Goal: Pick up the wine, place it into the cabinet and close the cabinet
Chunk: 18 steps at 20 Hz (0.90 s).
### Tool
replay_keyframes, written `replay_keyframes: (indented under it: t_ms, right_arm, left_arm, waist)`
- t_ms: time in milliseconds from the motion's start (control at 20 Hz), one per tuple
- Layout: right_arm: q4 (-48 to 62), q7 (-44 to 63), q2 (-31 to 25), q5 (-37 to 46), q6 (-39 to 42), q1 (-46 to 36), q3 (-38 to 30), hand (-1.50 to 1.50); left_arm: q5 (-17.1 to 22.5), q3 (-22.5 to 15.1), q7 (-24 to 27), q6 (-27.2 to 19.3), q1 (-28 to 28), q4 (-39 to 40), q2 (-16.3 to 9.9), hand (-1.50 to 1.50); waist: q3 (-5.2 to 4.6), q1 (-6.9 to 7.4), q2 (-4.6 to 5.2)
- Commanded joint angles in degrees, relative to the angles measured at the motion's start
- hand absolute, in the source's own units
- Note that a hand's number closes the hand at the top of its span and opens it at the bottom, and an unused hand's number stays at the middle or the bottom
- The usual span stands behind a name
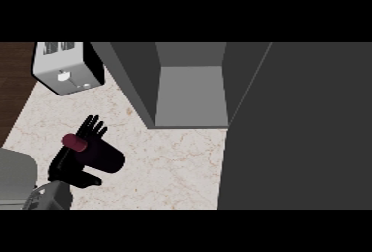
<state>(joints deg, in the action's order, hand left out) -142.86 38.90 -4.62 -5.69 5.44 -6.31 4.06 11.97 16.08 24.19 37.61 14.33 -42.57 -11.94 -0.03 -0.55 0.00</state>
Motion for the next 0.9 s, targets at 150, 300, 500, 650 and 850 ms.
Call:
replay_keyframes:
  t_ms: [150, 300, 500, 650, 850]
  right_arm:
    - [-6.1, 3.54, -0.03, -4.17, -0.99, -0.77, -1.11, -1.5]
    - [-6.43, 1.72, 0.66, -3.62, 0.6, 3.12, 0.44, -1.5]
    - [-7.22, 6.53, -0.02, -5.49, -1.85, -1.99, -1.92, -1.5]
    - [-9.75, 6.62, 0.4, -4.19, -1.43, 0.53, 0.68, -1.5]
    - [-6.65, 2.27, 0.73, -4.36, -0.44, 1.72, -1.39, -1.5]
  left_arm:
    - [0.31, -0.65, 3.78, 3.66, 1.58, 5.16, 0.43, -1.5]
    - [2.55, -0.42, 2.98, 8.41, 1.14, 4.53, -0.76, 1.5]
    - [-1.92, -4.19, 6.62, 4.23, 2.63, 3.14, 2.8, 1.5]
    - [-4.29, -6.07, 9.39, 4.86, 0.33, 2.03, 1.43, 1.5]
    - [-10.96, -9.8, 17.88, -1.13, -1.09, -1.56, 1.23, 1.5]
  waist:
    - [-0.01, 0.15, -0.02]
    - [0.01, 0.1, -0.09]
    - [-0.05, -0.16, -0.05]
    - [-0.04, -0.08, -0.13]
    - [-0.02, -0.12, -0.08]
